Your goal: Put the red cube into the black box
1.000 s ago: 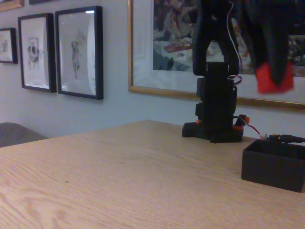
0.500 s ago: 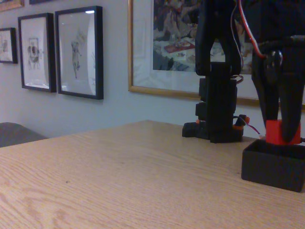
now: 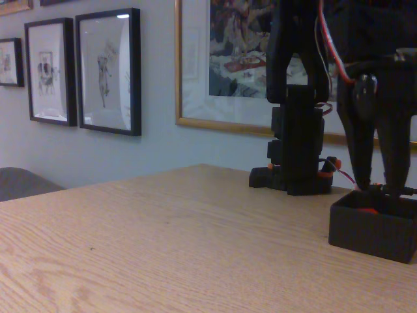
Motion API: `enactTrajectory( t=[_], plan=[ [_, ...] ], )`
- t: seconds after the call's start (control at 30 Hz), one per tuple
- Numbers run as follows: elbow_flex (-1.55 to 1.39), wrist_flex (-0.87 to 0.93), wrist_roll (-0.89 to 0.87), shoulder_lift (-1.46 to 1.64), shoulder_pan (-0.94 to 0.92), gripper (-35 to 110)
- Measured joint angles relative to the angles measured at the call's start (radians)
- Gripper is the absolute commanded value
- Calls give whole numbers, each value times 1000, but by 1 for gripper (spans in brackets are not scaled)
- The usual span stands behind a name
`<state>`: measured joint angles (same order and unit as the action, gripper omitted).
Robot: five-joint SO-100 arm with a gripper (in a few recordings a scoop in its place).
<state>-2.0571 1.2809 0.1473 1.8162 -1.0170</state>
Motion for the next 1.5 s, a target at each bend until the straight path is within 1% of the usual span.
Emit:
enactTrajectory(
  t=[0.1, 0.2, 0.37, 0.43, 0.6, 0.73, 0.9, 1.13, 1.33, 1.5],
  plan=[
    [5, 18, -11, 12, 35, 18],
    [38, 49, -32, 58, 121, 16],
    [84, 48, -110, 164, 385, 11],
    [66, 9, -132, 213, 509, 8],
    [-54, -84, -196, 293, 821, 7],
    [-199, -163, -233, 360, 977, 4],
    [-324, -204, -238, 449, 1025, 2],
    [-499, -225, -166, 669, 1019, -1],
    [-591, -206, -158, 798, 1019, -1],
    [-655, -175, -152, 985, 1019, -1]
  ],
)
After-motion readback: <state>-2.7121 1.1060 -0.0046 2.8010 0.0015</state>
